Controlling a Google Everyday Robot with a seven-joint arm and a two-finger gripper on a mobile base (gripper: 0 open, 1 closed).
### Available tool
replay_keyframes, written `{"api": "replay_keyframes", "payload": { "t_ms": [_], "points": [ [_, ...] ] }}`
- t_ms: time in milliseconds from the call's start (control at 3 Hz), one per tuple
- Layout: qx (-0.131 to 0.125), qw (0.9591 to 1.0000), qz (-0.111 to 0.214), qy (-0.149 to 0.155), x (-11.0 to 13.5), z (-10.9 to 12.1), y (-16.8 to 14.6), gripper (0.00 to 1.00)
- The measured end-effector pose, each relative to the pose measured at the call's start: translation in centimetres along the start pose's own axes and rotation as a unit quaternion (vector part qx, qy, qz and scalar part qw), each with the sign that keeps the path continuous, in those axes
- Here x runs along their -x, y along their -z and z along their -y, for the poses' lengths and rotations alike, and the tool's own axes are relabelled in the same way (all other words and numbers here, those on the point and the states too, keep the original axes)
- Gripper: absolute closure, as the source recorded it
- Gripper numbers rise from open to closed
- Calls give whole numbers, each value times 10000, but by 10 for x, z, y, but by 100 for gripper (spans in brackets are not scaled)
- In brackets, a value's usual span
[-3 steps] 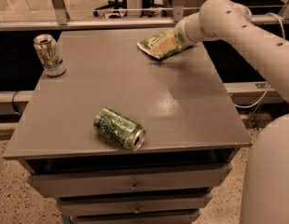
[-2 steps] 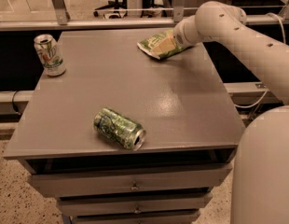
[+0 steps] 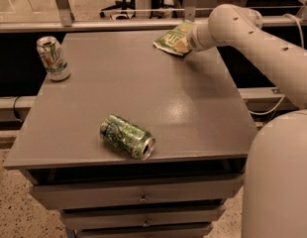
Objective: Move green jalapeno chip bag near green can
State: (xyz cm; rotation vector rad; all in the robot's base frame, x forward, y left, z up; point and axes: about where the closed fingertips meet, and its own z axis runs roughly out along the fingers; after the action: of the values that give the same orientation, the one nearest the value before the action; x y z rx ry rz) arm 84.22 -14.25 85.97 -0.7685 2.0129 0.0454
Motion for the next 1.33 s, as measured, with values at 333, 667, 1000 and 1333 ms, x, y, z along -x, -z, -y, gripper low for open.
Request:
{"api": "replay_keyframes", "payload": {
  "t_ms": [333,667,1000,1333],
  "points": [
    [16,10000,-32,-39,-5,-2,1,78],
    [56,10000,-20,-45,-7,-7,3,100],
    [33,9999,100,17,1,-8,13,100],
    [58,9994,284,165,15,-11,38,100]
  ]
}}
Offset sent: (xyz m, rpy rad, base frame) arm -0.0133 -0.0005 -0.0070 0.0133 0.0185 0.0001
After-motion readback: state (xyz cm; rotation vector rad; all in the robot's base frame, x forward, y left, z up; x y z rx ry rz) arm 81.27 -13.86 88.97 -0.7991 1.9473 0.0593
